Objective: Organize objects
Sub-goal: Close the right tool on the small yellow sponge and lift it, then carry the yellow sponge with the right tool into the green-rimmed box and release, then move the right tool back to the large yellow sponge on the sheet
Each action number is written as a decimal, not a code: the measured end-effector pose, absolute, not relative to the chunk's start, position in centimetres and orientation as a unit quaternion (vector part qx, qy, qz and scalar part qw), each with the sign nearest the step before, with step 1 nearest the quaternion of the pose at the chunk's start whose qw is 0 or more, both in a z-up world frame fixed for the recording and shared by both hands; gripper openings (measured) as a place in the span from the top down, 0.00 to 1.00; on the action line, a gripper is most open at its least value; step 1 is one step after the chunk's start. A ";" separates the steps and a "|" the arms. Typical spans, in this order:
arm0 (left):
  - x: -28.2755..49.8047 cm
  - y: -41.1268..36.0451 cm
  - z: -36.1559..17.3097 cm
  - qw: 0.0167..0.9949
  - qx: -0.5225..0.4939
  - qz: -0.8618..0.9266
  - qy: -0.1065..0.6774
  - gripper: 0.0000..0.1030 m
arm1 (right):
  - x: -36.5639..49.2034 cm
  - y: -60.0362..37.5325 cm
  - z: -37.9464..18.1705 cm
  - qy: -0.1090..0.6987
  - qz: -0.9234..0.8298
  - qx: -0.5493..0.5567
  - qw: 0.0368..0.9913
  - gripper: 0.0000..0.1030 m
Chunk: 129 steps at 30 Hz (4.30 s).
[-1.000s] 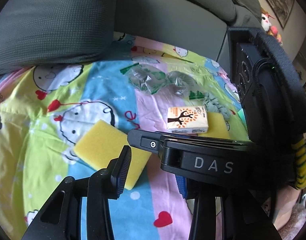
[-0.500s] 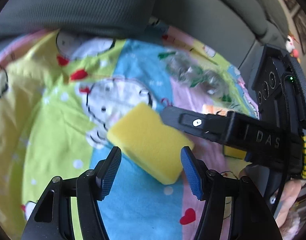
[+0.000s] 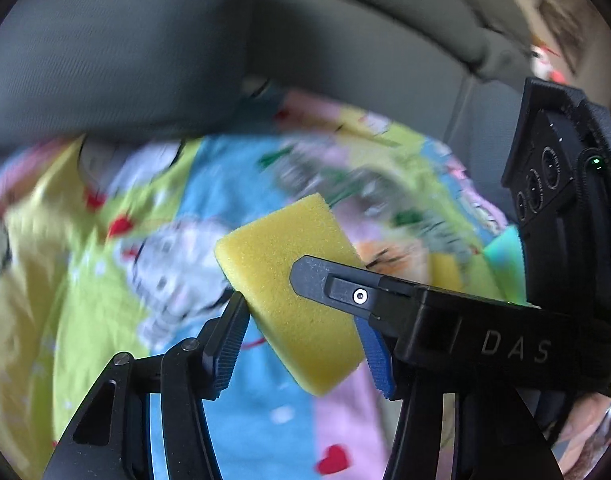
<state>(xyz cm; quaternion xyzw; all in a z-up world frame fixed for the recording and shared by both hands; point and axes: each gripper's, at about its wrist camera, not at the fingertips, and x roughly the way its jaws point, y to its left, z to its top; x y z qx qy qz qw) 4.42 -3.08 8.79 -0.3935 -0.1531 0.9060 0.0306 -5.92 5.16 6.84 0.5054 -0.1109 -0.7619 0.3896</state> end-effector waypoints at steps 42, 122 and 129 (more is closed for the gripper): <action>-2.1 33.2 12.2 0.398 -0.390 0.830 0.018 0.47 | 0.8 45.7 9.5 -0.390 -0.871 0.296 -0.045 0.53; 0.9 -1.3 5.6 0.068 -0.475 0.823 -0.302 0.26 | -6.8 18.4 7.3 -0.207 -0.821 0.496 0.193 0.19; -0.3 1.3 5.4 0.106 -0.475 0.818 -0.308 0.26 | -7.6 20.1 7.2 -0.202 -0.834 0.489 0.158 0.21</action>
